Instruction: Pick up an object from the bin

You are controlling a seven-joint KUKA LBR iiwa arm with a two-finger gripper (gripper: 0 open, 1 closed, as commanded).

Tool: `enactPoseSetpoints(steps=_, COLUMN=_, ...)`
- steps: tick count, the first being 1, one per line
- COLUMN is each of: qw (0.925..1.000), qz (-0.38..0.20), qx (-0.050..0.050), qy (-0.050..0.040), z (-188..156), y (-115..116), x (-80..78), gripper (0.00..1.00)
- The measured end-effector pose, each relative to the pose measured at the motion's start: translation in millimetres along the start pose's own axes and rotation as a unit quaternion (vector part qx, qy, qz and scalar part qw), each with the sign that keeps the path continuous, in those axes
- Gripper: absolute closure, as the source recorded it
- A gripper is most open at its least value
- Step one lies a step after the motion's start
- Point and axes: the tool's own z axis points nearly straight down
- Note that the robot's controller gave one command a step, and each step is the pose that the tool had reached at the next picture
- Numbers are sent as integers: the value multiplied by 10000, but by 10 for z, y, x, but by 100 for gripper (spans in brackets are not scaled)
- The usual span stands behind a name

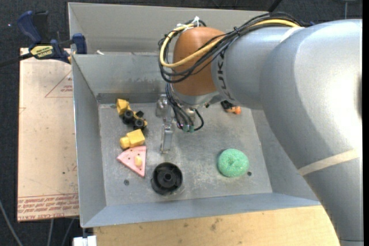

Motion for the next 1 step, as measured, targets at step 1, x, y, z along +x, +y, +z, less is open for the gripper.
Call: enactPoseSetpoints(steps=1, qw=9984, qz=-558, qx=10, qy=-12, z=-101, y=-14, x=-271, gripper=100)
